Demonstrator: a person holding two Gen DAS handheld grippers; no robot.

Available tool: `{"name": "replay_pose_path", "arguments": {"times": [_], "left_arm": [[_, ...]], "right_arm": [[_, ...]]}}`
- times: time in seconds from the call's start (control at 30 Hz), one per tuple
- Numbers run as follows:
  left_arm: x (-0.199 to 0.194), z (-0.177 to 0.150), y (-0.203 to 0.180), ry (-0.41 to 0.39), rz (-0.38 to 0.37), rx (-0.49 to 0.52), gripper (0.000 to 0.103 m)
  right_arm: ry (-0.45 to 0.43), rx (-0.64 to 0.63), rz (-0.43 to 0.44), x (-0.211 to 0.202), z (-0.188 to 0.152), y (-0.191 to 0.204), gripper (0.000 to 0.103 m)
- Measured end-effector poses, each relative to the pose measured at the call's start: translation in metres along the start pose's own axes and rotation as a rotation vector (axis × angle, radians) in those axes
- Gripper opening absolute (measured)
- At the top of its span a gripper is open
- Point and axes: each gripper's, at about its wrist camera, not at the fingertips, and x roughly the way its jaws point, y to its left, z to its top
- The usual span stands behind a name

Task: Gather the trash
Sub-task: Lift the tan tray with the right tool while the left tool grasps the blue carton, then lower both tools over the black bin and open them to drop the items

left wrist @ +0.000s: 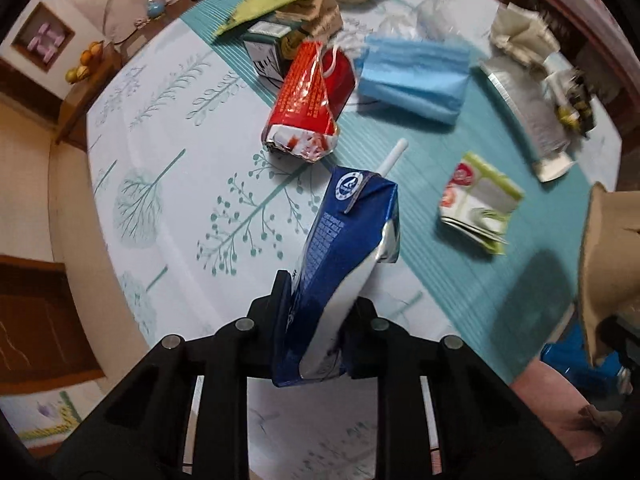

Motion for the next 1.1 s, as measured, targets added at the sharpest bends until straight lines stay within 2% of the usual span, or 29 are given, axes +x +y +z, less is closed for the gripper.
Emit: {"name": "replay_pose_path", "arguments": {"times": [0.27, 0.53, 0.7, 0.87, 1.1], "left_arm": [[-0.084, -0.044, -0.027, -0.123, -0.077, -0.214, 0.019], [-0.143, -0.096, -0.111, -0.225, -0.097, -0.433, 0.019], [-0.144, -0.12, -0.17, -0.229, -0.101, -0.539, 0.019], [-0.128, -0.145, -0.229, -0.2, -0.115, -0.614, 0.018], [-0.1, -0.171, -0.273, -0.136, -0.109, -0.636, 0.017]], "right_arm": [[-0.066, -0.143, 0.072, -0.062, 0.004, -0.026, 0.075], [-0.043, -0.313, 0.118, -0.097, -0.024, -0.075, 0.076], [0.011, -0.389, 0.134, -0.097, -0.055, -0.104, 0.076], [0.058, -0.405, 0.133, -0.086, -0.087, -0.118, 0.076], [0.134, -0.416, 0.119, -0.041, -0.122, -0.123, 0.075]]}}
